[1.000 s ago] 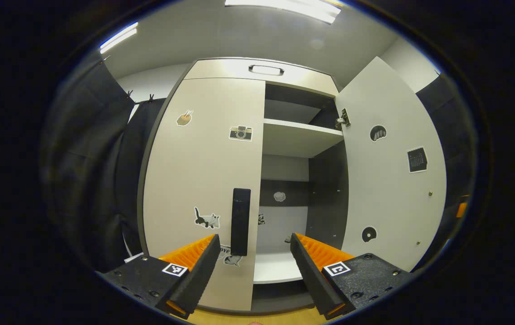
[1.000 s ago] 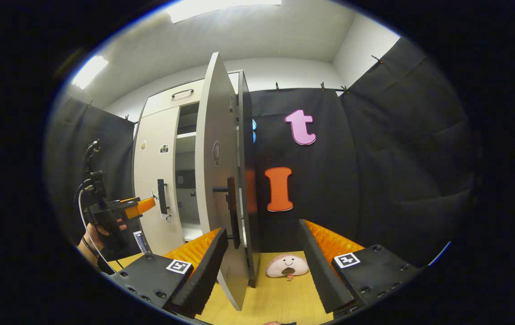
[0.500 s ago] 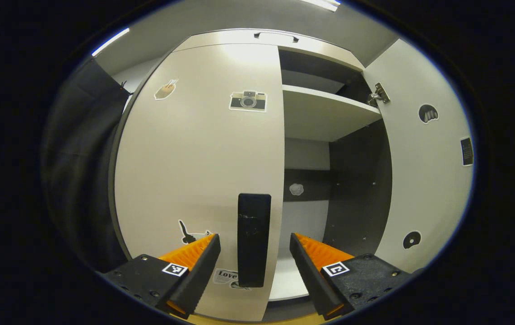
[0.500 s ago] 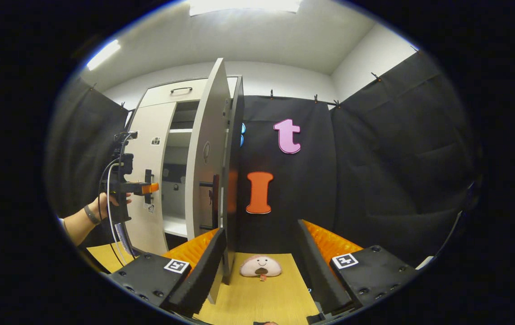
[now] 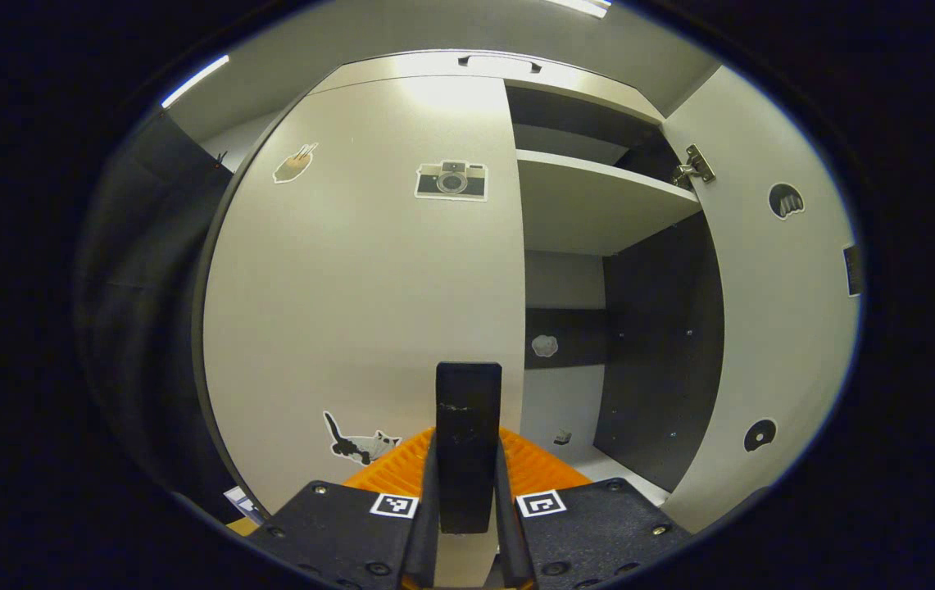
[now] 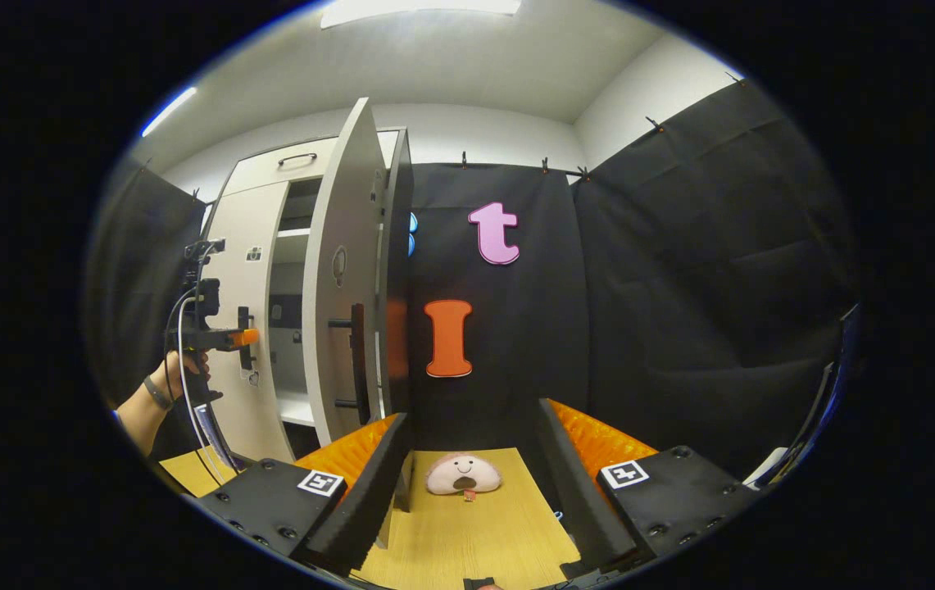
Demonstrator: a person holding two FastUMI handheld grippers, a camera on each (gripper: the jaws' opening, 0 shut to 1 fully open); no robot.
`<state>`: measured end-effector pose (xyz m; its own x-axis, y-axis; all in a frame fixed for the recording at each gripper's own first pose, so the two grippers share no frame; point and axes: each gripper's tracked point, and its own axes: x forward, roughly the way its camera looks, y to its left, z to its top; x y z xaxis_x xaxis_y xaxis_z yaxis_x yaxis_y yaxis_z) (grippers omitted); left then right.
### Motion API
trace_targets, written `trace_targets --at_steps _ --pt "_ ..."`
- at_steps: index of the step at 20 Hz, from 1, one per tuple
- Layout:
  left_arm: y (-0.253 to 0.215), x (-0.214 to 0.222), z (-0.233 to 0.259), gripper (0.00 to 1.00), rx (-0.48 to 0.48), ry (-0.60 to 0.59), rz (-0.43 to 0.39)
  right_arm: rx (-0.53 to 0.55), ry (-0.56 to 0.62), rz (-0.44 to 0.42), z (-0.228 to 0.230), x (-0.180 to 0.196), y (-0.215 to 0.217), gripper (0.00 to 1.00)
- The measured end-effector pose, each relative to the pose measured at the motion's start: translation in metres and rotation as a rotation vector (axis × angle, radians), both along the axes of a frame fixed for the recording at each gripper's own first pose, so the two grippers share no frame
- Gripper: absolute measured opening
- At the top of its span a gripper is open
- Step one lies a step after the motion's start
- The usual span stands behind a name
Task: Open the right door of the double-door shoe cabinet with the right hand, and open the left door with the left hand.
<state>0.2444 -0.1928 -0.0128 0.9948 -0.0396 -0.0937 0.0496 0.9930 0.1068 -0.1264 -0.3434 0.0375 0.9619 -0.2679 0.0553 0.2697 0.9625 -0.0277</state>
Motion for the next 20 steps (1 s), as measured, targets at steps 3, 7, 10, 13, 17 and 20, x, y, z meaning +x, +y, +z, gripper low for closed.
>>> trace_targets --at_steps 3,7,10,13,17,20 --pt "0.000 -0.002 -0.002 0.27 0.006 0.020 -0.037 -0.006 -0.003 -0.010 0.001 -0.001 0.002 0.98" --pt "0.000 -0.013 -0.003 0.27 0.006 0.065 -0.101 -0.003 0.006 -0.011 -0.001 0.001 0.006 0.94" --pt "0.005 -0.029 -0.002 0.26 0.012 0.081 -0.169 -0.010 0.019 -0.016 -0.006 -0.007 0.012 0.94" --pt "0.013 -0.038 0.000 0.27 -0.024 0.085 -0.184 -0.012 0.029 -0.032 -0.007 -0.005 0.009 0.98" --pt "0.016 -0.035 -0.001 0.25 -0.010 0.084 -0.179 -0.003 0.022 -0.012 -0.008 0.002 0.015 0.98" --pt "0.021 -0.039 0.000 0.25 -0.007 0.088 -0.174 0.002 0.015 0.007 -0.006 0.009 0.019 0.98"
